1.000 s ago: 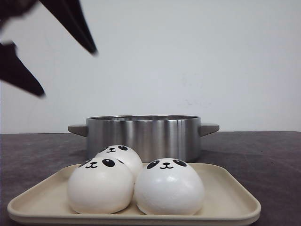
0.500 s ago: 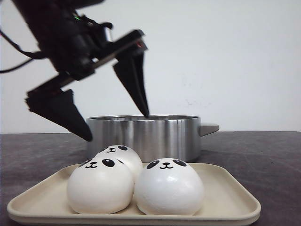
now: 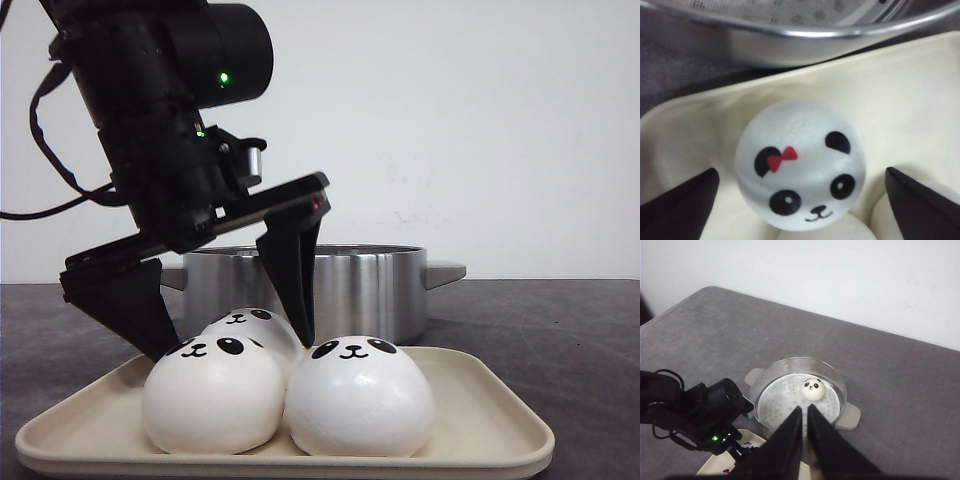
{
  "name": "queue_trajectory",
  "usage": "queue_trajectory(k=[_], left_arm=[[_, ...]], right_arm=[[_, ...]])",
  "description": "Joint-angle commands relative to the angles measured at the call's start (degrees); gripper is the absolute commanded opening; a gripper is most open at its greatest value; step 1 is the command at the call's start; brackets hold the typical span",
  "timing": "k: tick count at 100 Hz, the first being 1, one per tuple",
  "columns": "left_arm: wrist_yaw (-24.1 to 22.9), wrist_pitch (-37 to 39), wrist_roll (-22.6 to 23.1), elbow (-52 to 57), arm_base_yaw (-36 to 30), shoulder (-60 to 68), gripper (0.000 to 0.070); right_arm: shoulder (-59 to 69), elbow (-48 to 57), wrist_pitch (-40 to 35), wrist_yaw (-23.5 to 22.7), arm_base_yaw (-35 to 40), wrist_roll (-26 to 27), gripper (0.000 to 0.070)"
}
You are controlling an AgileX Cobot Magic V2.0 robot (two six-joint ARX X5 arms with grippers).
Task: Steam buns
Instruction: 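Lower the left gripper onto the remaining farther bun and grasp, then carry the bun with the left gripper into the pot and release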
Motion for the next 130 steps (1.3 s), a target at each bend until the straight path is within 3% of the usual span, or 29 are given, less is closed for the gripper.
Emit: queue_trajectory(k=[1, 11, 24, 28, 68, 87, 98, 130], left_arm=[[-0.24, 0.39, -0.11, 1.01, -0.46, 1.55, 0.0557], [-0.22, -0.39, -0.13, 1.01, -0.46, 1.81, 0.0408], [-0.17, -1.33, -0.09, 1.07, -0.46, 1.77, 0.0067], [-0.17, -1.64, -0.09, 1.22, -0.46, 1.62, 0.0], [1.84, -5.99, 3.23, 9.75, -5.55, -7.98, 0.0], [-1.99, -2.71, 4.42, 14.03, -6.93, -11.82, 0.0], [-5.2, -1.03, 6.32, 16.37, -4.59, -11.06, 0.0], [-5.16, 3.17, 8.72, 20.39, 6.82, -0.85, 0.0]], right_arm=[[0.46, 0.98, 0.28, 0.37, 0.74, 0.76, 0.001], [0.46, 0.98, 0.17, 1.2, 0.74, 0.76, 0.001], [0.46, 0.98, -0.72, 1.51, 0.74, 0.76, 0.001], [0.46, 0.98, -0.98, 1.57, 0.74, 0.74, 0.001], [0.46, 0.98, -1.07, 1.77, 0.74, 0.61, 0.001], [0.46, 0.98, -1.03, 1.75, 0.74, 0.57, 0.001], [0.46, 0.98, -1.03, 1.75, 0.74, 0.35, 0.001], [0.48, 0.98, -1.03, 1.77, 0.74, 0.07, 0.001]])
